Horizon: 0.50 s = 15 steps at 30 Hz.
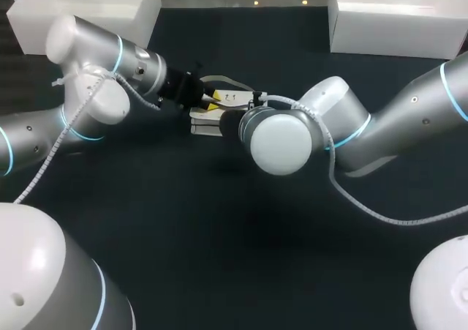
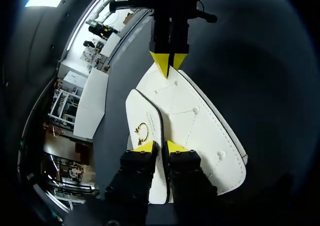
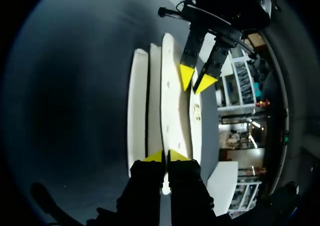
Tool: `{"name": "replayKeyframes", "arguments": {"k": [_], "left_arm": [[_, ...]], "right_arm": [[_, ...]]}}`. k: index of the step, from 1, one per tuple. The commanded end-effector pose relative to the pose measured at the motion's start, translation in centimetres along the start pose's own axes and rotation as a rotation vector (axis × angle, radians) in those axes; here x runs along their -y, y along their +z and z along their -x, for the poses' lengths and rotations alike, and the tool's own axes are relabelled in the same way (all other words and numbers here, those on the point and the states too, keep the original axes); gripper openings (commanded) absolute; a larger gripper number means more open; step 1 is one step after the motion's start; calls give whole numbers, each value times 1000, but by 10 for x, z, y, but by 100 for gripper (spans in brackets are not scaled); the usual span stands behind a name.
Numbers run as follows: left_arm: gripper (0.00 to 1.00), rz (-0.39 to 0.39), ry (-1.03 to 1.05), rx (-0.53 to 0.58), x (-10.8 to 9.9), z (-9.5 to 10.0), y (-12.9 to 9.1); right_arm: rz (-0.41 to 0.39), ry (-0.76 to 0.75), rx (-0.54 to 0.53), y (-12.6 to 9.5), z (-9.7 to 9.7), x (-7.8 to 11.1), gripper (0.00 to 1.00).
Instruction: Pick up the bag, open it, inspect its contents, close it, and place it on the opposite side
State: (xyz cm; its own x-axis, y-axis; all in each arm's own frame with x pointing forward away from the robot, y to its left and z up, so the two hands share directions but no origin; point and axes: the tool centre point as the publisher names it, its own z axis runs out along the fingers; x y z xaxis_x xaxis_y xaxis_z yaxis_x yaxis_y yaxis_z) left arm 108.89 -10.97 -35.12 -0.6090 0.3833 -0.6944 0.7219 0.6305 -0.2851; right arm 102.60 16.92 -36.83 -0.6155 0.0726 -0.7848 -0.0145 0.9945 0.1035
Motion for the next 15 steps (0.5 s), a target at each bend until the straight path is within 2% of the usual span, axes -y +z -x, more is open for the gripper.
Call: {"name": "replayKeyframes", "arguments": {"k": [1,3,8,15], "left_arm": [[6,11,-16,17,1,0,7],[0,-1,-31,23,-1,4,5],[0,-1,-61,30,-3,14,-1],[0,-54,-178,-29,-10,36,-14]], "right_arm": [[10,0,108,2,-5,1,0],[10,0,108,2,-5,1,0],[10,0,108,2,-5,1,0],[10,0,108,2,-5,1,0]]}}
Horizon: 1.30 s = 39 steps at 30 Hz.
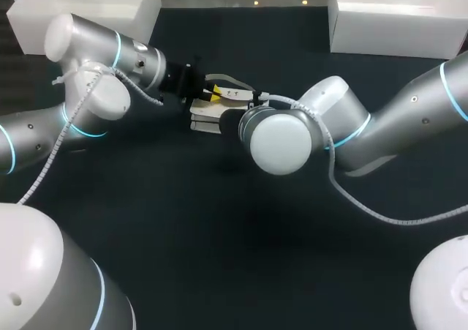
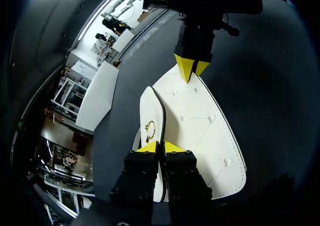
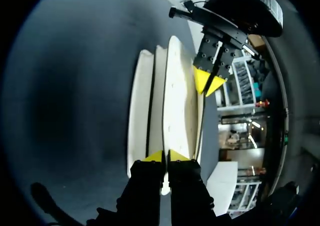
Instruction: Pick up the bag, open it, inspect its contents, close it, and place it on the opposite side
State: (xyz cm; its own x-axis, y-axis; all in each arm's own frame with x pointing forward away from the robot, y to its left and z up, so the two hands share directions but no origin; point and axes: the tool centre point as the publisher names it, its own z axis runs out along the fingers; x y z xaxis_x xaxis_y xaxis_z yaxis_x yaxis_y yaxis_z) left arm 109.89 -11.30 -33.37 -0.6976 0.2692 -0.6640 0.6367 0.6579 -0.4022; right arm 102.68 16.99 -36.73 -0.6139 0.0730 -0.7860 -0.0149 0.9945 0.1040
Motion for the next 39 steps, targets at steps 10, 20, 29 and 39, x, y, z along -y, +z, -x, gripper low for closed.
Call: {"name": "replayKeyframes", "arguments": {"k": [10,20,29,39], "left_arm": [[0,-58,-170,-153,-16,40,-19],[4,-52,-179,-174,-15,35,-16],[64,-4,-197,-171,-15,19,2],[46,46,-283,-153,-34,26,22]], "right_arm": [[10,0,106,1,-6,2,0],[10,0,106,1,-6,2,0],[10,0,106,1,-6,2,0],[10,0,106,1,-6,2,0]]}}
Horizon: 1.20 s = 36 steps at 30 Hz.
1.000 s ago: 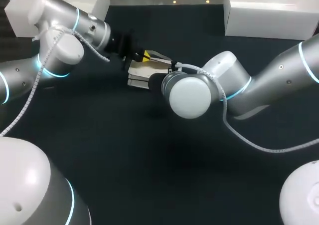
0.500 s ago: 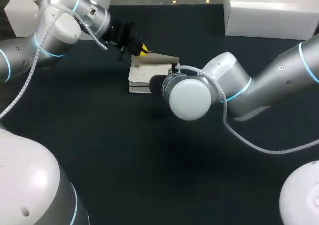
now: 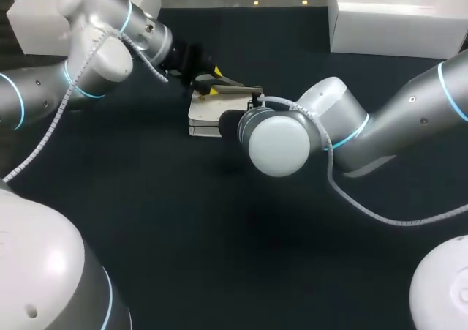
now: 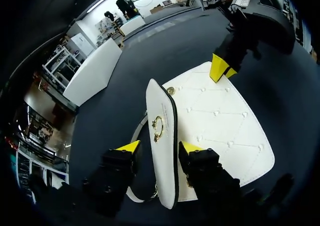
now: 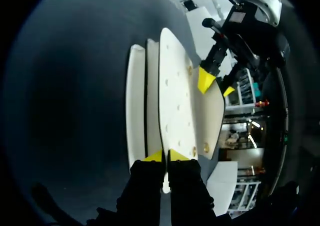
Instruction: Pick up the bag, open it, inspect its contents, close it, and place it on the opposite side
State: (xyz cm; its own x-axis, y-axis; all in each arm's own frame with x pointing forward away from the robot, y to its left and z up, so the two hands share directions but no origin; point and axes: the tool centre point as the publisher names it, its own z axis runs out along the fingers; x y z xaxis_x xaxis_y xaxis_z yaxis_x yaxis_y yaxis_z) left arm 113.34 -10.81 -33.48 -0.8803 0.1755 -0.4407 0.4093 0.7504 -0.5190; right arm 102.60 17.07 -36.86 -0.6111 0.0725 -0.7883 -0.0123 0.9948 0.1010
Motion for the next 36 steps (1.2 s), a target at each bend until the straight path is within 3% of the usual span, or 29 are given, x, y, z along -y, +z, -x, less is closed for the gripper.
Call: {"name": "replayKeyframes", "arguments": {"k": [1,17,20,23,26,36], "left_arm": [[44,1,-26,-17,-8,10,14],[32,9,-85,-40,-21,17,24],[21,9,-89,-40,-22,17,24],[18,8,-88,-41,-21,18,23],[0,8,-86,-43,-21,18,23],[0,5,-89,-48,-18,17,20]], "right_arm": [[14,1,102,1,-4,3,0],[14,1,102,1,-4,3,0],[14,1,102,1,-4,3,0],[14,1,102,1,-4,3,0],[14,1,102,1,-4,3,0],[14,1,102,1,-4,3,0]]}}
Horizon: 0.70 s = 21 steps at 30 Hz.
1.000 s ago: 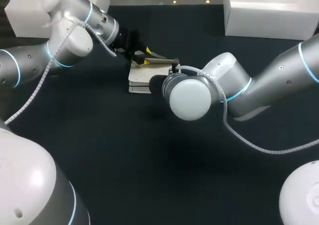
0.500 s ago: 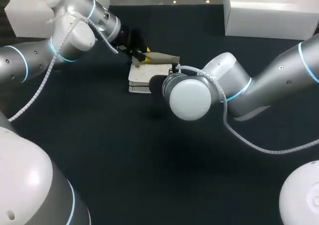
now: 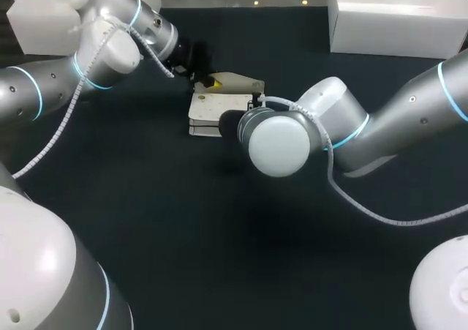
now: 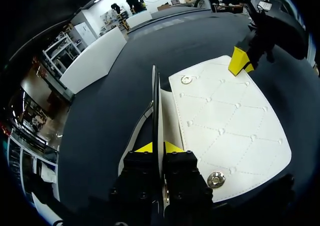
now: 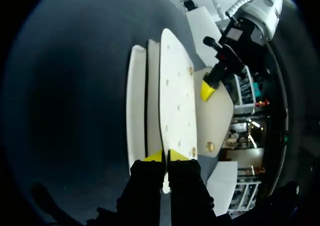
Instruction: Pick up the bag, open it, inspect its contents, close it, and place it on the opposite side
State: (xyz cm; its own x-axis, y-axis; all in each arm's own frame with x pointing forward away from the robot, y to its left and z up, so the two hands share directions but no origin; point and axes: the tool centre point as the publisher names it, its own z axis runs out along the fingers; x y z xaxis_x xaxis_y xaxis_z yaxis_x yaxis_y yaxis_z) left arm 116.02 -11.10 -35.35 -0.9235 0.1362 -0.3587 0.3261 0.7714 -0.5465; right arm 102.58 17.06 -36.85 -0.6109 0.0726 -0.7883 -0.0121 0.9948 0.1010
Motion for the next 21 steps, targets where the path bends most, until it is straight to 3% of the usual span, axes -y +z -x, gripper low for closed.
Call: {"name": "replayKeyframes", "arguments": {"k": [1,2,4,5,11,21], "left_arm": [[0,-6,1,-1,1,1,-3],[0,-7,3,0,2,1,-4],[0,-7,7,3,4,1,-7],[0,-8,9,6,6,1,-9],[0,-10,14,12,14,2,-19],[0,-16,1,33,26,4,-43]], "right_arm": [[14,1,102,2,-4,3,0],[10,-15,95,-1,-4,2,3],[11,-16,91,-5,-2,2,77],[6,-14,85,-9,-1,2,100],[7,-24,44,-37,9,2,100],[51,22,11,-89,45,-9,100]]}}
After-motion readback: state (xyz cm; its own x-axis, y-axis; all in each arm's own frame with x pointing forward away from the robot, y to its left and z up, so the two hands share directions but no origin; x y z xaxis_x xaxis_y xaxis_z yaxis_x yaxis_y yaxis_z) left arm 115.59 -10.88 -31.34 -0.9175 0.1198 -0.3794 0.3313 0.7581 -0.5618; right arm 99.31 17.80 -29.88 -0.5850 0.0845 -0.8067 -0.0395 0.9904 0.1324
